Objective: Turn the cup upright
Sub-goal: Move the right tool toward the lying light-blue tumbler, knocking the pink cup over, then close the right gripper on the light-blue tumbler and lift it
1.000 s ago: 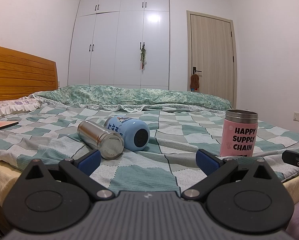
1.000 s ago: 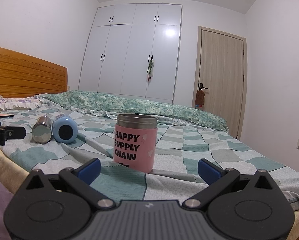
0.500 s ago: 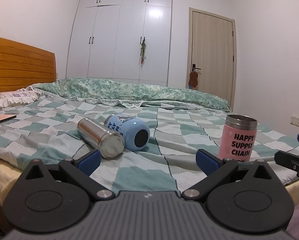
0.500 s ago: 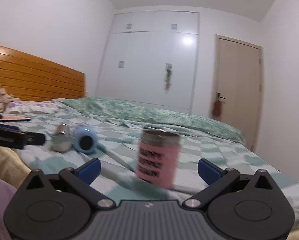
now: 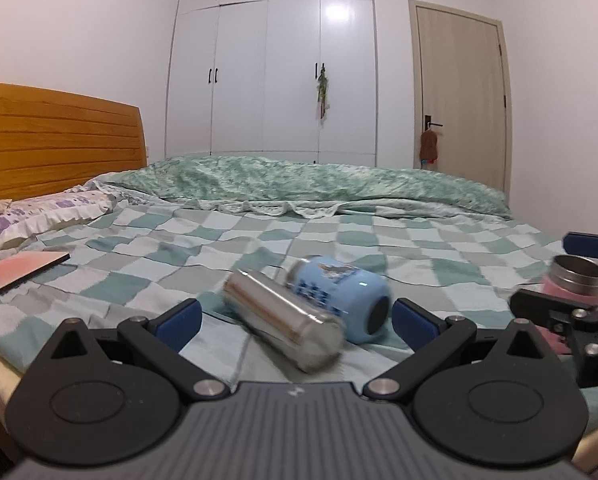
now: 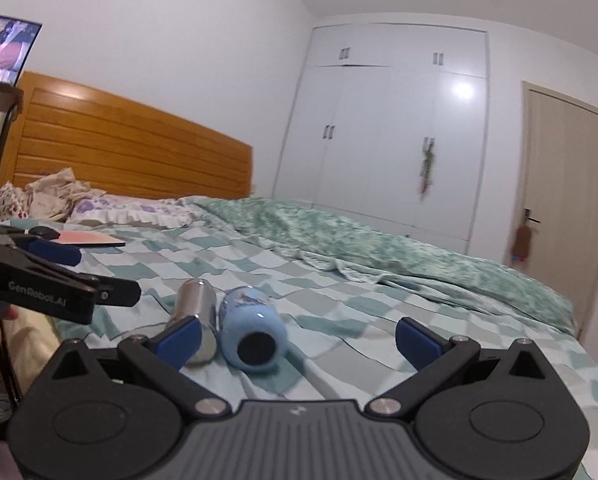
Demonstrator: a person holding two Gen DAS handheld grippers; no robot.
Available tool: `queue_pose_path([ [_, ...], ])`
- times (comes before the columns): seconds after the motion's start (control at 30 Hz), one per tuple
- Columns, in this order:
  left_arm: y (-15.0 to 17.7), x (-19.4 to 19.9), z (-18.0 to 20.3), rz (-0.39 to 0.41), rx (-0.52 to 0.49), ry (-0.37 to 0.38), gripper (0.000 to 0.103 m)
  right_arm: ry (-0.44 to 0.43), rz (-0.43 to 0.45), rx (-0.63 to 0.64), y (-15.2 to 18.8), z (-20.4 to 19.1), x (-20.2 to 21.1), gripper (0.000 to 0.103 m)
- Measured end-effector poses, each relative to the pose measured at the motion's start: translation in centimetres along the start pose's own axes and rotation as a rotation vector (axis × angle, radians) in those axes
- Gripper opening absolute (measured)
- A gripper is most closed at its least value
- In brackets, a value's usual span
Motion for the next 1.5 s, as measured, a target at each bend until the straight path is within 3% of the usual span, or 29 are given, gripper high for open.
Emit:
queue_pose_path([
  [0.4, -0.3, -6.9, -3.7, -0.062, 0.002, -0.043, 0.103, -0.061, -0.090, -0.027, -0.8, 0.7, -11.8, 0.103],
  [0.6, -0.4, -9.3, -4.6, -0.085, 0.003, -0.053, 0.103, -0.137, -0.104, -0.027, -0.8, 1.5, -16.0, 0.103],
  [0.8, -0.4, -11.5, -5.0, -0.121, 0.018, -0.064, 0.103, -0.230, -0.181, 0.013, -0.4, 1.8, -20.3, 0.103],
  [1.0, 0.0, -13.2, -5.2, -0.162, -0.003, -0.077, 0.103, -0.333, -0.348, -0.026, 0.7, 1.9, -23.9, 0.103],
  [1.23, 0.9, -15.0, -5.3, -0.205, -0.019, -0.067, 0.103, -0.393, -0.532, -0.174, 1.9, 1.9, -25.3, 0.102],
  [1.4, 0.9, -15.0, -5.6, -0.207, -0.009, -0.064, 0.103, -0.424, -0.650, -0.296, 3.3, 1.4, -25.6, 0.087],
  [1.5, 0.8, -14.6, -5.6, -0.200, 0.000, -0.056, 0.103, -0.415, -0.663, -0.334, 3.8, 1.2, -25.5, 0.083],
])
Point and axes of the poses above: each gripper's, at about its wrist camera, not at the fingertips, and x roughly against the way its jaws point, z to its right, y to its underside, the point moved 8 cm from there along -x, roughly the way its jaws point, and after that the axes turned 6 degrees about -y, right-handed, at the moved point
